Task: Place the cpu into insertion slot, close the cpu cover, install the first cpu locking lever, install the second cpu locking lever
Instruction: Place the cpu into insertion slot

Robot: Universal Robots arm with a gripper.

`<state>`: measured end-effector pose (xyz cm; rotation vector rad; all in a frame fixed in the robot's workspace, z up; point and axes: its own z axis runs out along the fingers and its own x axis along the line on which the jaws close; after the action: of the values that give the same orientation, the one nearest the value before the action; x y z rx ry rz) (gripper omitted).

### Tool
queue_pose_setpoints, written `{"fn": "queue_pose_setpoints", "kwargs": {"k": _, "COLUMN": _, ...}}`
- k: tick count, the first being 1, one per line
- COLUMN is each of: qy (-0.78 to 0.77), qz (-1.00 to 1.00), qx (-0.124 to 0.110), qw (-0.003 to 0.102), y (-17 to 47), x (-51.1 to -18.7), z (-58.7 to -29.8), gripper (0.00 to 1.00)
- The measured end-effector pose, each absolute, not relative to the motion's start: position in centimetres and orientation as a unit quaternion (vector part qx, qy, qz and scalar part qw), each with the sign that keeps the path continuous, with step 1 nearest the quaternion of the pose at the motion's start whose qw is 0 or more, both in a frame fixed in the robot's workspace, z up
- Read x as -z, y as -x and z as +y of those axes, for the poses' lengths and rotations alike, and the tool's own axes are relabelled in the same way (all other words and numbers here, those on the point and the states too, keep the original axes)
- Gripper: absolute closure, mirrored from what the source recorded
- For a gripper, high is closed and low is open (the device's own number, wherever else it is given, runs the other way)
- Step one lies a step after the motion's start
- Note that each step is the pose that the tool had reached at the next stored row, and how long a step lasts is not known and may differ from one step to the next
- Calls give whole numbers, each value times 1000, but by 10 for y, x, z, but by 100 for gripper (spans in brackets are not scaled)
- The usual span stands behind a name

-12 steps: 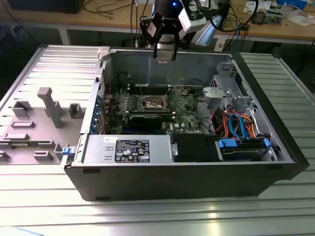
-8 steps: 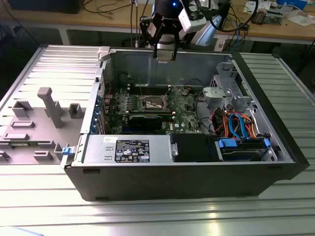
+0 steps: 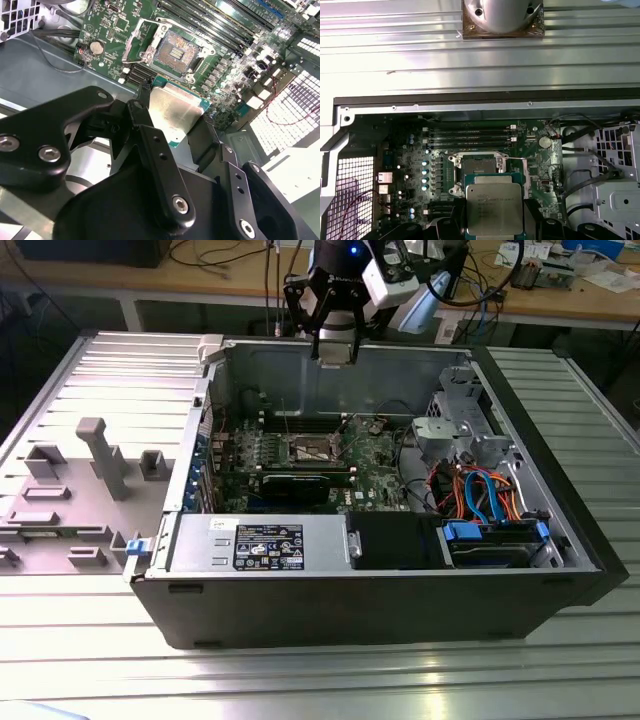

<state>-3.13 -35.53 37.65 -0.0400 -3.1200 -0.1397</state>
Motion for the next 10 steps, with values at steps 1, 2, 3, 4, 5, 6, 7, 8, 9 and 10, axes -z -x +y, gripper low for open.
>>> {"fn": "queue_pose_setpoints", "kwargs": {"k": 1, "qy": 13, "qz": -999, "qx": 45, "qw": 9, "y": 31, "x": -376, "z": -355, "gripper": 45}}
{"fn": "queue_pose_setpoints", "kwargs": {"k": 2, "qy": 13, "qz": -999, "qx": 45, "qw": 9, "y": 31, "x": -376, "z": -355, "gripper": 45}}
{"fn": "queue_pose_setpoints", "kwargs": {"k": 3, "qy": 13, "qz": -999, "qx": 45, "qw": 9, "y": 31, "x": -376, "z": -355, "gripper": 45}}
{"fn": "queue_pose_setpoints", "kwargs": {"k": 4, "qy": 13, "qz": -999, "qx": 45, "qw": 9, "y": 31, "x": -376, "z": -355, "gripper": 45}}
{"fn": "queue_pose_setpoints", "kwargs": {"k": 5, "qy": 13, "qz": -999, "qx": 45, "qw": 9, "y": 31, "x": -376, "z": -355, "gripper": 45}}
{"fn": "queue_pose_setpoints", "kwargs": {"k": 6, "qy": 13, "qz": -999, "qx": 45, "qw": 9, "y": 31, "x": -375, "z": -355, "gripper": 45}}
{"fn": "queue_pose_setpoints", "kwargs": {"k": 7, "qy": 13, "qz": -999, "qx": 45, "qw": 9, "y": 31, "x": -375, "z": -355, "gripper": 45}}
{"fn": "queue_pose_setpoints", "kwargs": {"k": 8, "qy": 13, "qz": -999, "qx": 45, "qw": 9, "y": 31, "x": -375, "z": -355, "gripper": 45}}
{"fn": "queue_pose_setpoints", "kwargs": {"k": 9, "qy": 13, "qz": -999, "qx": 45, "qw": 9, "y": 31, "x": -375, "z": -355, "gripper": 45}}
{"fn": "queue_pose_setpoints", "kwargs": {"k": 10, "qy": 13, "qz": -999, "qx": 45, "qw": 9, "y": 31, "x": -375, "z": -355, "gripper": 45}}
